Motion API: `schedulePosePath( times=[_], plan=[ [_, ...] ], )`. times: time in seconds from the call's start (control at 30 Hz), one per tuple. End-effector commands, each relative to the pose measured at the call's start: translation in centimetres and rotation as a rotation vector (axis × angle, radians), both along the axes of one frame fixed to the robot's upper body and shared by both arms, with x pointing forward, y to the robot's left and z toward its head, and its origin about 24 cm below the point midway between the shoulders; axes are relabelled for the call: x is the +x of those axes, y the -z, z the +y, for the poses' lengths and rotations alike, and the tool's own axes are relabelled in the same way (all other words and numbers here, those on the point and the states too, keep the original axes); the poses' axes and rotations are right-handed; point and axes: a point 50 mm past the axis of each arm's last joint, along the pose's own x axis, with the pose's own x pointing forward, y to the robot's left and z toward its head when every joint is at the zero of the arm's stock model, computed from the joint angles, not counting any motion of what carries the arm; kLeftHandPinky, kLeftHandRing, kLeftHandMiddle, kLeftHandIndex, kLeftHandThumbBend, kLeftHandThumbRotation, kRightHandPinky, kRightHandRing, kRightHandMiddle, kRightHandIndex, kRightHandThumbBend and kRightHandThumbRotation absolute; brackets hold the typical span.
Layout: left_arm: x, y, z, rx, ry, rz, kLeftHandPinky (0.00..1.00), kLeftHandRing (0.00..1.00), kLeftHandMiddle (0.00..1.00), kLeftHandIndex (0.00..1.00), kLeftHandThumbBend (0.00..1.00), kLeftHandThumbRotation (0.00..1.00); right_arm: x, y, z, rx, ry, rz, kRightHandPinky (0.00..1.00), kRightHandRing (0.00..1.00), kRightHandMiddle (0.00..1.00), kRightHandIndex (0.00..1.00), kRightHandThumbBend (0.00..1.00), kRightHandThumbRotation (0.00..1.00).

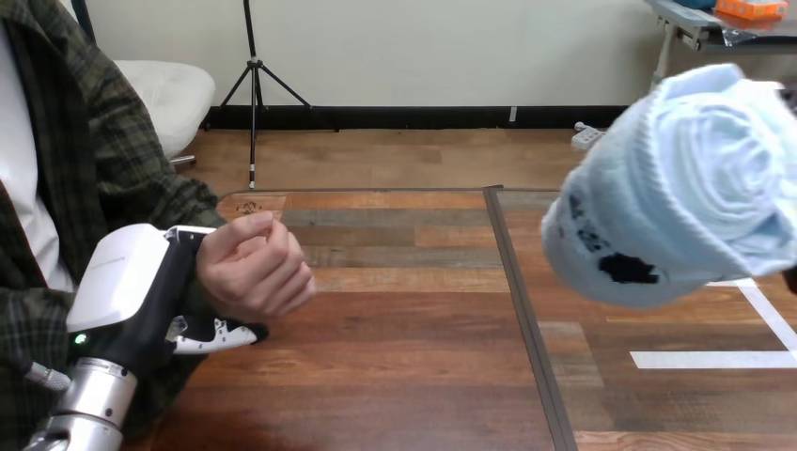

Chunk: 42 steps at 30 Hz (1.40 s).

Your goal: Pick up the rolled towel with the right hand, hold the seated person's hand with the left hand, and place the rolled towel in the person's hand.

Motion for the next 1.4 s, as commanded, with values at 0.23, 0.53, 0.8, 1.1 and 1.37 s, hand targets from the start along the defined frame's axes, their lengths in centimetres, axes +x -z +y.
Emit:
schedulePosePath(
  times=[0.23,0.53,0.8,1.1,1.37],
  plan=[
    [-0.3,-1.0,-3.5,-0.077,0.111,-0.043,0.22,0.26,0.33,0.34,0.85,0.0,2.0,-1.0,1.1,0.014,-0.035,-0.025,0.09,0.13,0.18,0.22,0.68,0.0],
    [-0.2,-1.9,-4.4,-0.106,0.133,-0.066,0.19,0.24,0.31,0.32,0.83,0.0,3.0,-0.3,1.9,-0.024,-0.045,0.013,0.08,0.13,0.19,0.22,0.67,0.0],
    [-0.1,-2.5,-4.9,-0.117,0.151,-0.084,0.19,0.24,0.31,0.32,0.84,0.0,4.1,0.4,3.1,-0.05,-0.057,0.042,0.08,0.14,0.2,0.22,0.69,0.0],
    [-0.2,-3.1,-5.5,-0.126,0.162,-0.096,0.19,0.25,0.32,0.32,0.85,0.0,5.3,1.3,4.7,-0.07,-0.101,0.078,0.12,0.17,0.23,0.23,0.7,0.0],
    [-0.2,-3.6,-6.0,-0.138,0.185,-0.131,0.2,0.25,0.32,0.32,0.86,0.0,6.6,2.1,6.4,-0.096,-0.134,0.1,0.13,0.18,0.24,0.25,0.71,0.0]
  ],
)
